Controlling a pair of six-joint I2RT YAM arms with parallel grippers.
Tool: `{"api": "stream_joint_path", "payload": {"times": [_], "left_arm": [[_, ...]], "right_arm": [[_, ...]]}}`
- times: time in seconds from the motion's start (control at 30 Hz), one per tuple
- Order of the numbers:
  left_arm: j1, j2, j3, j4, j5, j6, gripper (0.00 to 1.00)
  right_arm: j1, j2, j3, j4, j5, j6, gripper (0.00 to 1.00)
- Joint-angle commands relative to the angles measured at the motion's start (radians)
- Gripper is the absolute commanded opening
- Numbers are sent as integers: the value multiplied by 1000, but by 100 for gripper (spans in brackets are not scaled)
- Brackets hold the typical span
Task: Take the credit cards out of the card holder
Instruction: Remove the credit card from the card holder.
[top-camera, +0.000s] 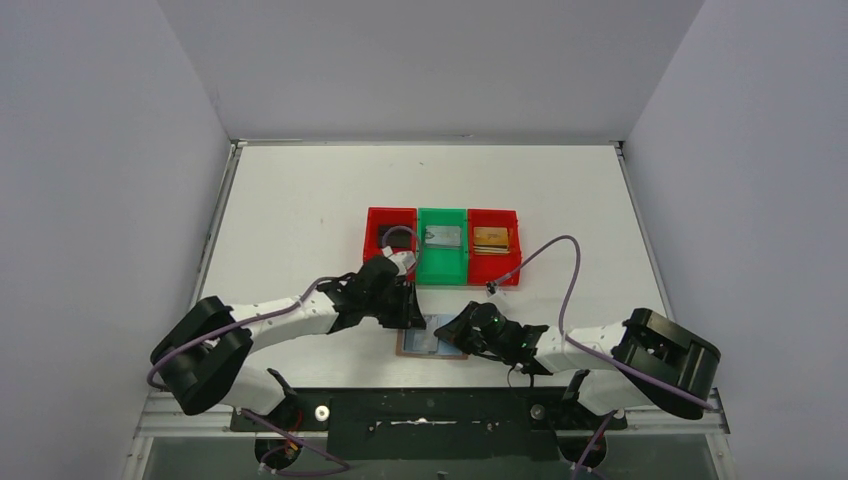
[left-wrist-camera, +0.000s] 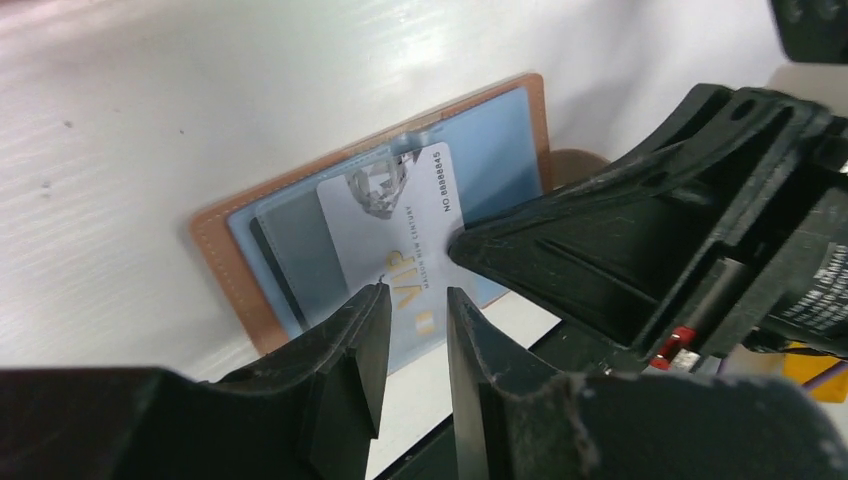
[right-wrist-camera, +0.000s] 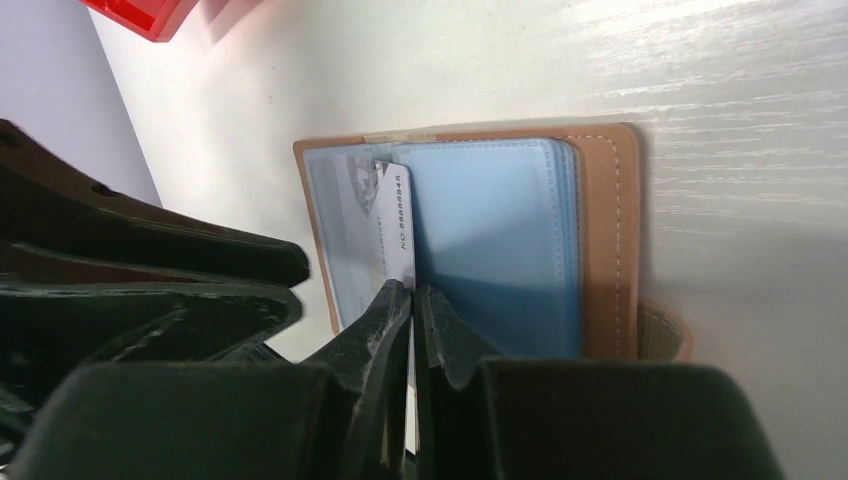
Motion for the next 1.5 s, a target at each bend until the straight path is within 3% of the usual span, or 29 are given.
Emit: {"api": "stream_joint_path", "payload": {"times": [0.0, 0.13, 0.37, 0.53, 0.7, 0.9, 1.17, 1.27, 1.47], "left_arm": [[-22, 66, -25, 59, 40, -15, 25], [-42, 93, -48, -66, -92, -27, 16], [-56, 74, -106, -25, -86, -47, 11], [-58, 84, -105, -19, -78, -46, 9], [-58, 82, -108, -18, -81, -47, 7], [-59, 78, -104, -18, -84, -51, 7], [-58, 60, -101, -30, -101, -59, 7], [-59, 57, -104, -32, -103, -60, 7], [-58, 61, -99, -16, -83, -54, 7]], "right_arm": [[-7, -25, 5, -27, 30, -14, 1], [-10, -36, -16, 24, 25, -7, 4], [-13, -23, -57, 151, 10, 7, 22], [-15, 14, -72, 232, -4, 14, 28], [-18, 58, -87, 304, -24, 21, 26], [-19, 41, -89, 287, -12, 9, 9], [-19, -41, -109, 211, 21, 5, 2], [-21, -66, -120, 201, 29, 5, 3], [-21, -59, -96, 205, 6, -14, 18]]}}
